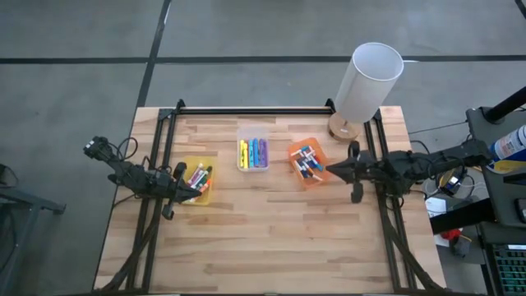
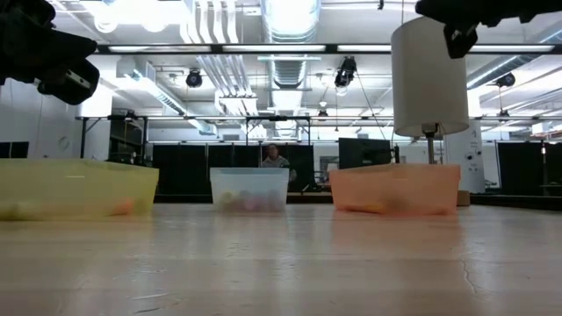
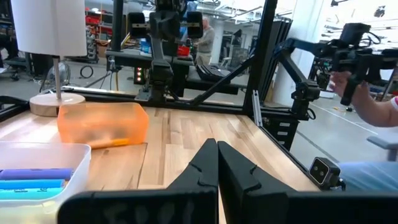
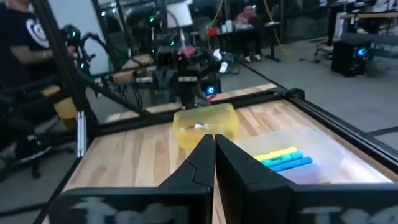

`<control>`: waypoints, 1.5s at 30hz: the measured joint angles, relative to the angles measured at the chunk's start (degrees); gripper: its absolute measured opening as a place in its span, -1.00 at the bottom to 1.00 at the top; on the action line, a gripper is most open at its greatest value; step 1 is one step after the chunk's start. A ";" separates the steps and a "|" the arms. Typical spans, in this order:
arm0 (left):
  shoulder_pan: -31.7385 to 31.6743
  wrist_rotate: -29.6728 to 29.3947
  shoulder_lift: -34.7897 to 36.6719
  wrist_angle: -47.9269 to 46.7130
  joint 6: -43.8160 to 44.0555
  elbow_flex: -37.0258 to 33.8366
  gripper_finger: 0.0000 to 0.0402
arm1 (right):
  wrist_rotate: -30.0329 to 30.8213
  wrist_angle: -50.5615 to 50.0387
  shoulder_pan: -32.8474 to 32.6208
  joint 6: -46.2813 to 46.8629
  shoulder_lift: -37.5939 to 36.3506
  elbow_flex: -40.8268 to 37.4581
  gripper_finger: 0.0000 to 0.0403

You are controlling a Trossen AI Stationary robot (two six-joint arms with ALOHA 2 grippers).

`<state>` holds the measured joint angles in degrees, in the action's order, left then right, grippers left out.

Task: Pick & Place Markers
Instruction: Return to Home Position

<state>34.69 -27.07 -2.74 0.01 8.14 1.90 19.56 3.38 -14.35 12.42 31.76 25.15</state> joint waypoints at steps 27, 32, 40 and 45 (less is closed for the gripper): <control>0.01 0.01 0.00 0.00 0.00 0.00 -1.00 | -0.05 1.74 0.11 0.02 -5.77 -7.30 -0.96; 0.01 0.00 0.00 0.00 0.02 0.01 -1.00 | -0.05 -0.29 0.11 -0.01 -11.92 -14.57 -0.96; -0.01 0.02 0.00 0.00 0.00 0.01 -1.00 | -0.05 -19.02 0.12 0.00 -26.99 -18.89 -0.96; 0.00 0.01 0.00 0.00 0.00 -0.01 -1.00 | -0.05 -23.00 0.11 0.00 -30.37 -18.58 -0.96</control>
<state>34.69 -27.06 -2.74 0.01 8.14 1.89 19.51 -19.61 -14.24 12.43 1.39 6.57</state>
